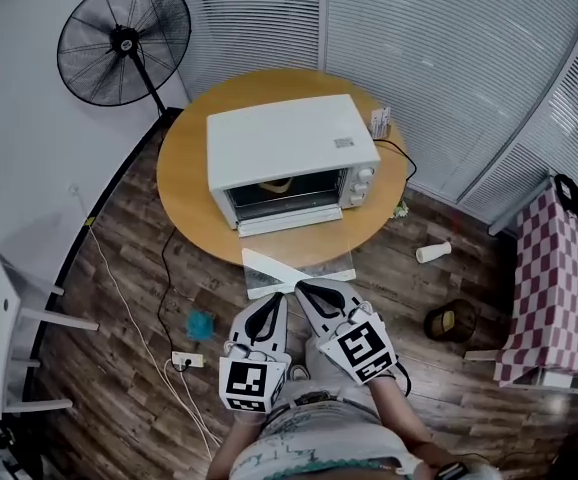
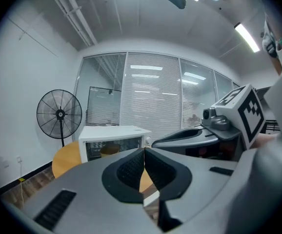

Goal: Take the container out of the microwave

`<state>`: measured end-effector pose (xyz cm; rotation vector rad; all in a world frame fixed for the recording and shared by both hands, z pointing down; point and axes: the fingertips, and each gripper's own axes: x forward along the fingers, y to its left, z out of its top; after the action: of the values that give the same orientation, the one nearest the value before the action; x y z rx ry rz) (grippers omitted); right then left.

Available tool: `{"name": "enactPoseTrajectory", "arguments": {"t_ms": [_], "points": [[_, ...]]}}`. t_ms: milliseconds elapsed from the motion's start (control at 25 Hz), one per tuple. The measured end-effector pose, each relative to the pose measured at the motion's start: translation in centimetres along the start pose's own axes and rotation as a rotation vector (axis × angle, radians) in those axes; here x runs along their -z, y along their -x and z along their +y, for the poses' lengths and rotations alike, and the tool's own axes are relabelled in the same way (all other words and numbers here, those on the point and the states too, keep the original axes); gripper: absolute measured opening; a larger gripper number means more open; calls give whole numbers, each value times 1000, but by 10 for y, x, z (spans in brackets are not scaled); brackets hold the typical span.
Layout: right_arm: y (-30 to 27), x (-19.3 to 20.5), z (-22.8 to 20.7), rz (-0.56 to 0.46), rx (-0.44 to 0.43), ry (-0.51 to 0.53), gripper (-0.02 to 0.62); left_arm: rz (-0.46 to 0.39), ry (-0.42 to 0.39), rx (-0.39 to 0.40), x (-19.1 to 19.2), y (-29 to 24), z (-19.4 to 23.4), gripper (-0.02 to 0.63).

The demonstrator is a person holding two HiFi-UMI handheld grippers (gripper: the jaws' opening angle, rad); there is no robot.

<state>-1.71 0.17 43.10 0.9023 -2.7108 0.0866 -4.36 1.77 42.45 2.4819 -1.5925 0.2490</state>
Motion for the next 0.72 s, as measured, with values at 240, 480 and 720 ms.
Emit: {"name": "enactPoseTrajectory", "arguments": {"t_ms": [240, 480, 720], "points": [[-22, -7, -23, -8, -17, 1, -6, 4, -4, -8, -7, -29, 16, 15], [-37, -7, -45, -1, -30, -4, -6, 9, 1, -25, -13, -52, 27, 15], [-53, -12, -67, -5, -59, -3, -6, 19, 10, -47, -20, -74, 36, 15]]}}
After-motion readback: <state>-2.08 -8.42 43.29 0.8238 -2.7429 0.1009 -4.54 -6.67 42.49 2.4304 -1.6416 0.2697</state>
